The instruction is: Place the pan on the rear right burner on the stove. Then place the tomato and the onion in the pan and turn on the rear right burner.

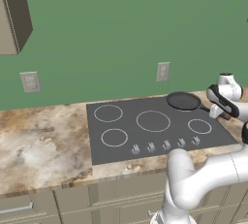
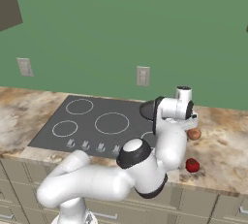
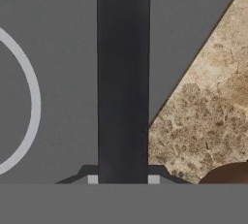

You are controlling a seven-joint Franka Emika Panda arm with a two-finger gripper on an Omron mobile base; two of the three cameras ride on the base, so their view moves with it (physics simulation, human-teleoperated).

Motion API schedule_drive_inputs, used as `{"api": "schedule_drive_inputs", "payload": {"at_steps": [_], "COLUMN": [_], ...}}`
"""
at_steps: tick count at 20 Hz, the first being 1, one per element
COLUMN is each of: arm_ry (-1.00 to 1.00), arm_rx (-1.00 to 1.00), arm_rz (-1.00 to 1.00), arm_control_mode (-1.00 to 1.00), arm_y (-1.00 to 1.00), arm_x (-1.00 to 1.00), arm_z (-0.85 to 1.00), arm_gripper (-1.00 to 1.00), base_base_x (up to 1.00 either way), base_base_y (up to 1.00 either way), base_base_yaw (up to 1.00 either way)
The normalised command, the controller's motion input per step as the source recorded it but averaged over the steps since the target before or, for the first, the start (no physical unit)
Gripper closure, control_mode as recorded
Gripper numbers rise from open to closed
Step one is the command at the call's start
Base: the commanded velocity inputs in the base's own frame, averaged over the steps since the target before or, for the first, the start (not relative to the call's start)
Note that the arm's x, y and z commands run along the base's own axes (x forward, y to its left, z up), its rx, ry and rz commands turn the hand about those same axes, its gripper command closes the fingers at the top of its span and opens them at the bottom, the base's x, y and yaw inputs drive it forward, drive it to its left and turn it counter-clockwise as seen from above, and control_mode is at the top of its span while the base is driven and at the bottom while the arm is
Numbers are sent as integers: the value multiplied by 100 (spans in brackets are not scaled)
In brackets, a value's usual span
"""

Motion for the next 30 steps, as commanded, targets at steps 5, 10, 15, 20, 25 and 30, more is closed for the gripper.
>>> {"api": "schedule_drive_inputs", "payload": {"at_steps": [5,10,15,20,25,30], "arm_ry": [10,2,0,0,0,0], "arm_rx": [0,0,0,0,0,0], "arm_rz": [0,0,0,0,0,-3], "arm_control_mode": [-100,-100,-100,-100,-100,-100], "arm_y": [0,0,0,0,-4,-20], "arm_x": [-6,0,0,0,0,0], "arm_z": [-6,0,0,0,1,20], "arm_gripper": [100,100,-100,-100,-100,-100], "base_base_x": [0,0,0,0,0,0], "base_base_y": [0,0,0,0,0,0], "base_base_yaw": [0,0,0,0,0,0]}}
